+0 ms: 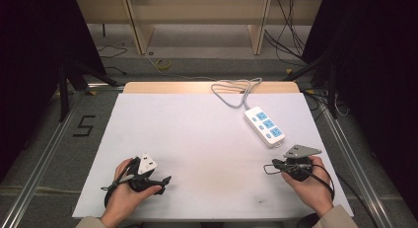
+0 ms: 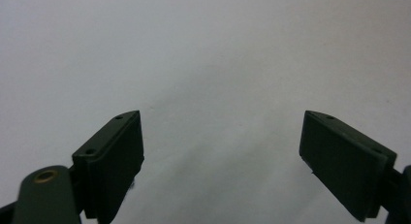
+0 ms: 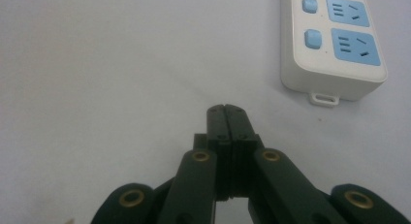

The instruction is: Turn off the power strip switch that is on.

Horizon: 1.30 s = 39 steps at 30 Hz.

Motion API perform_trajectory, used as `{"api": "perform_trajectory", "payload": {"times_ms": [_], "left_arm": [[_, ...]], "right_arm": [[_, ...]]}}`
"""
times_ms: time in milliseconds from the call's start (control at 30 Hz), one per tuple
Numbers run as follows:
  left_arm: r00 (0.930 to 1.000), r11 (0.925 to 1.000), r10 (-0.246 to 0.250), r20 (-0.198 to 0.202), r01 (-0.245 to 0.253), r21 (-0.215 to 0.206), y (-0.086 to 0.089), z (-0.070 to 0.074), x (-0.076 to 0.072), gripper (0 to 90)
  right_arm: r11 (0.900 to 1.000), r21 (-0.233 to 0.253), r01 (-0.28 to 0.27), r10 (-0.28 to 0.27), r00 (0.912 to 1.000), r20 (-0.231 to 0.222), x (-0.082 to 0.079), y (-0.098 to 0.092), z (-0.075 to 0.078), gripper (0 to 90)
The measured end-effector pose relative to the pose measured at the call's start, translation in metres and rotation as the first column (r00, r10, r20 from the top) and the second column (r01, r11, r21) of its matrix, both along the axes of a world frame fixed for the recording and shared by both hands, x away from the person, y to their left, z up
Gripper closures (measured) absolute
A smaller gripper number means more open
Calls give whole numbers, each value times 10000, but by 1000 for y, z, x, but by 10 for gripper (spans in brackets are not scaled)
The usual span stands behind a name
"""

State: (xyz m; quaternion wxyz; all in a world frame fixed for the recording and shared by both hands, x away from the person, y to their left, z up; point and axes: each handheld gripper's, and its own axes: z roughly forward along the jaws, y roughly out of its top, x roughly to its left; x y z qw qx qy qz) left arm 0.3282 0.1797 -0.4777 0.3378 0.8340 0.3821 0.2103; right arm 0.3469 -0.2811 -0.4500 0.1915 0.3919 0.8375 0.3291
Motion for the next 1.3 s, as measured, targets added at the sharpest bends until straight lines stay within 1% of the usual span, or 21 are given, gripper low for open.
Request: {"api": "perform_trajectory", "payload": {"times_ms": [533, 767, 833, 1000, 1300], "left_arm": [[10000, 10000, -2, -3, 2, 1, -1, 0, 1, 156], [10000, 10000, 3, 15, -3, 5, -1, 0, 1, 156], [10000, 10000, -34, -7, 34, 61, -1, 0, 1, 156], [10000, 10000, 54, 30, -54, 41, 0, 0, 1, 156], [10000, 10000, 32, 38, -32, 44, -1, 0, 1, 156]], "right_arm": [[9998, -196, 16, -17, 10000, -90, 14, 1, 8, 900], [9996, -293, -4, -2, 9997, -228, 19, 3, 8, 900], [9995, -306, 13, -20, 9998, -221, 20, 3, 8, 900], [9993, -385, 4, -13, 9997, -231, 25, 3, 9, 900], [9991, -409, 100, -111, 9996, -251, 31, 1, 10, 900]]}}
